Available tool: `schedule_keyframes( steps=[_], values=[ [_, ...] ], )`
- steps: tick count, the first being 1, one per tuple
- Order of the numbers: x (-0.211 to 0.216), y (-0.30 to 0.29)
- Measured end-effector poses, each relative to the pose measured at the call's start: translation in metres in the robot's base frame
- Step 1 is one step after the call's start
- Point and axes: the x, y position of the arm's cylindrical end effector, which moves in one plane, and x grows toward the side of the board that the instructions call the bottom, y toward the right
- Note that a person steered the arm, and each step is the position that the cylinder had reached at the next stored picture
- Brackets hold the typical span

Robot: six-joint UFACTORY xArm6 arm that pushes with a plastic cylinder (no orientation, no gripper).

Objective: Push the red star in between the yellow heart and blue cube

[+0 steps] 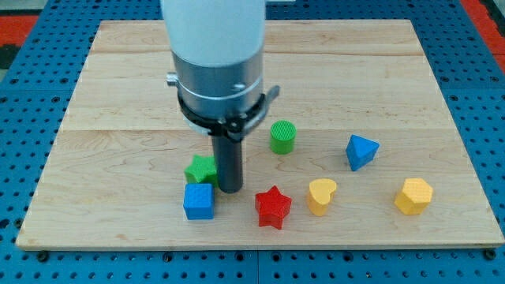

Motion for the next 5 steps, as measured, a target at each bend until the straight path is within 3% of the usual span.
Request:
schedule_keyframes(
  steps=[3, 5],
  values=[
    [-0.023, 0.006],
    [-0.023, 0.083]
  ],
)
